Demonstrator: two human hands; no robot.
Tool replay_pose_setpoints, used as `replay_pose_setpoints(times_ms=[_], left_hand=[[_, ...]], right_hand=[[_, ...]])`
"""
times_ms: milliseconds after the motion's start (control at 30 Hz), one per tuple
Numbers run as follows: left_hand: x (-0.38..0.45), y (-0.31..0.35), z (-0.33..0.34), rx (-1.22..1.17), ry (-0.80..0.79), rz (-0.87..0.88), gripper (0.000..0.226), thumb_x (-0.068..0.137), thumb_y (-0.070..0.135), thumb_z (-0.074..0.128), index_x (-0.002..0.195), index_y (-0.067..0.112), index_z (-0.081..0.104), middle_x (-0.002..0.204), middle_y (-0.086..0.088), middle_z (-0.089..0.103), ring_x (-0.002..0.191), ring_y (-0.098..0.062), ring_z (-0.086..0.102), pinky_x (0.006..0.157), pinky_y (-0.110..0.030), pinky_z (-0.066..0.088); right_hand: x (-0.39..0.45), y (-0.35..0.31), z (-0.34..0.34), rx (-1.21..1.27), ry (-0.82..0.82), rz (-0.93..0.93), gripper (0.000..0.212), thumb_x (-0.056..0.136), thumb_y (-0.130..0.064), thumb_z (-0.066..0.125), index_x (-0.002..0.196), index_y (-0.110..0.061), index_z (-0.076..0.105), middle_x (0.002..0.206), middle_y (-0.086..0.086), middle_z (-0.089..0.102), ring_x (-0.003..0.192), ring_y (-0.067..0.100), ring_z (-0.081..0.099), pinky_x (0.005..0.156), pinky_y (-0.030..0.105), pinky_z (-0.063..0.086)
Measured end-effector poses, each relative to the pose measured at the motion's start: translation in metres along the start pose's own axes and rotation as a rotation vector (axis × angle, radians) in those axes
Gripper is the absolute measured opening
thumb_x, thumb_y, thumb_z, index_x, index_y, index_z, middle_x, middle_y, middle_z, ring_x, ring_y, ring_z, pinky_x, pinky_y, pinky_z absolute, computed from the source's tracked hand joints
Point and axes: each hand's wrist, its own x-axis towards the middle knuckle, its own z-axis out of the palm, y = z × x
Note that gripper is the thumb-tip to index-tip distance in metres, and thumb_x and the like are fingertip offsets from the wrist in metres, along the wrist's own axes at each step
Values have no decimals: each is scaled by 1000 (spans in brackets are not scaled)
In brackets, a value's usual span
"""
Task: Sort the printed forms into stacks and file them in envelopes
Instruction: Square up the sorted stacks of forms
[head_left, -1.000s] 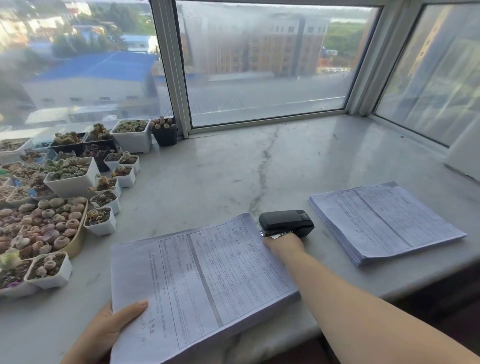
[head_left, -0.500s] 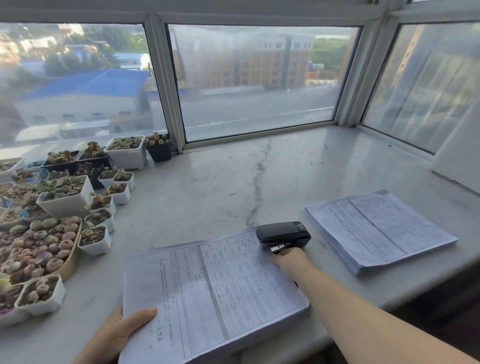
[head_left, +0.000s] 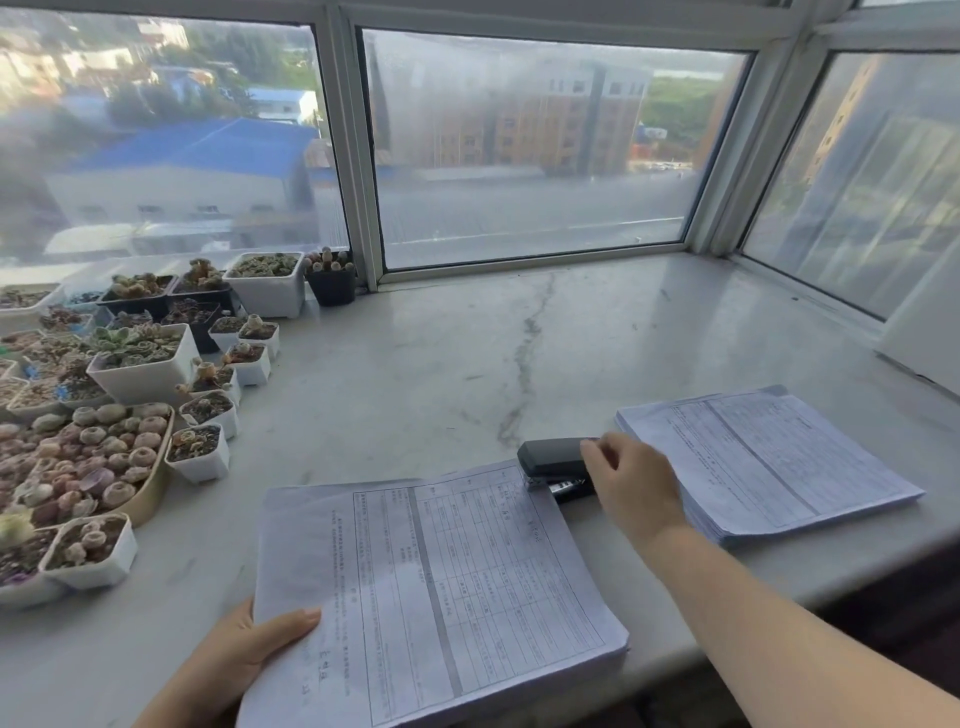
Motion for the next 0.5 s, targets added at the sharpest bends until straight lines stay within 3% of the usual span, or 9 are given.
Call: replay_pose_setpoints(times_ms=[67,133,200,300,500], left_hand=[[0,-1,0,-4,-9,7,32,76,-5,57,107,-2,63,99,-28,69,80,-40,70,53,-37,58],[-1,-2,1,-10,-11,19,32,74,-5,58,105,-2,64,98,-29,69,79,-41,70,52,-37,57],[-1,-2,2,-5,-2,32,33,71,-4,59,104,-1,65,98,-29,69,80,-41,69,52,-37,57],[0,-4,0,20,14,37,30,75,-4,60,105,1,65,98,-26,70,84,-41,69,56,-36,58],[1,-3,-2,48,20,18,26,77,-3,61,101,4,68,97,-23,71,84,-38,70,55,-33,58]], right_hand=[[20,-19,-6,50,41,-96,31,94,-32,51,66,-19,49,54,-6,48,55,12,46,50,27,32],[39,-34,-3,58,-70,-136,24,96,-34,49,78,-21,56,67,-10,56,69,13,53,59,28,36],[55,-45,7,14,-240,-138,26,99,-39,44,103,-19,61,100,-5,64,99,18,57,83,33,43],[67,-55,23,-128,-411,-140,45,100,-47,37,133,-19,50,140,2,51,129,21,45,108,41,33],[75,-56,45,-296,-632,-113,58,99,-56,28,145,-22,37,153,1,37,139,20,34,114,43,24]])
